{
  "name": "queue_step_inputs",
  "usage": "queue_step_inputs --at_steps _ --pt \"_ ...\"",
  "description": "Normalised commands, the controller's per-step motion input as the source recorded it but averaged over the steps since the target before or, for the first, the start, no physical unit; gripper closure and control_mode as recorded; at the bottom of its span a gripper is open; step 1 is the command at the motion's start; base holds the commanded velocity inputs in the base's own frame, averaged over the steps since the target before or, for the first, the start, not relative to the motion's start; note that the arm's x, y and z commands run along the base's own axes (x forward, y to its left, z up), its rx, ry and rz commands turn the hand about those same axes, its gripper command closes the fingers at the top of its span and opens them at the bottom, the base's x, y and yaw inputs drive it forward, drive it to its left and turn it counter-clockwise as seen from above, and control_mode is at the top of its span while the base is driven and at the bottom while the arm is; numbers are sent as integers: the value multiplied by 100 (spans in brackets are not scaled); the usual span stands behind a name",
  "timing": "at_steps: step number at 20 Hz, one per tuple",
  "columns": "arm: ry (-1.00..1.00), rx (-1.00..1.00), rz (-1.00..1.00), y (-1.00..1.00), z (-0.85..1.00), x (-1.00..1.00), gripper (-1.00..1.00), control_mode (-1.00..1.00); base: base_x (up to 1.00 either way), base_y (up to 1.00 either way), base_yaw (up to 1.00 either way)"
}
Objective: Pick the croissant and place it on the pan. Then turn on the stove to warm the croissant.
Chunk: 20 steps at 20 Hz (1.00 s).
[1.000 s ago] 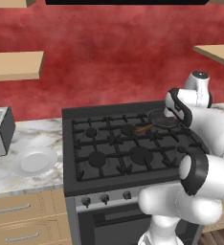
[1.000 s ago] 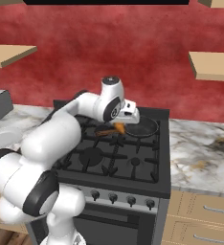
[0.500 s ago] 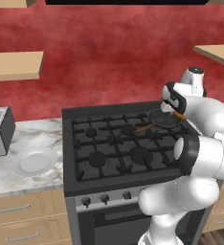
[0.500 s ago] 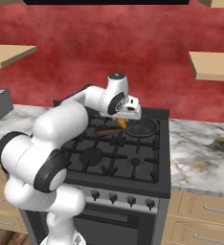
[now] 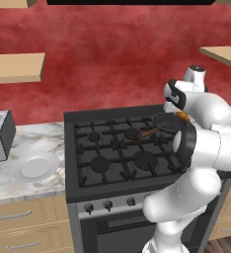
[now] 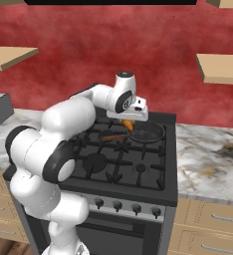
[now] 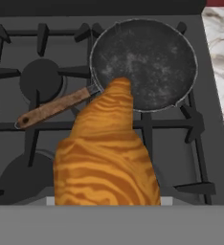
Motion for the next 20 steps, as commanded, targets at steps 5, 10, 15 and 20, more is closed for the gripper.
queue_step_inputs --at_steps 5,10,15,20 --pt "0 0 0 -4 -29 10 100 -100 0 0 0" --pt "0 0 0 0 -27 21 100 -100 0 0 0" --pt "1 0 0 0 -14 35 100 -100 0 0 0" --pt "5 0 0 -6 -15 34 100 -100 0 0 0"
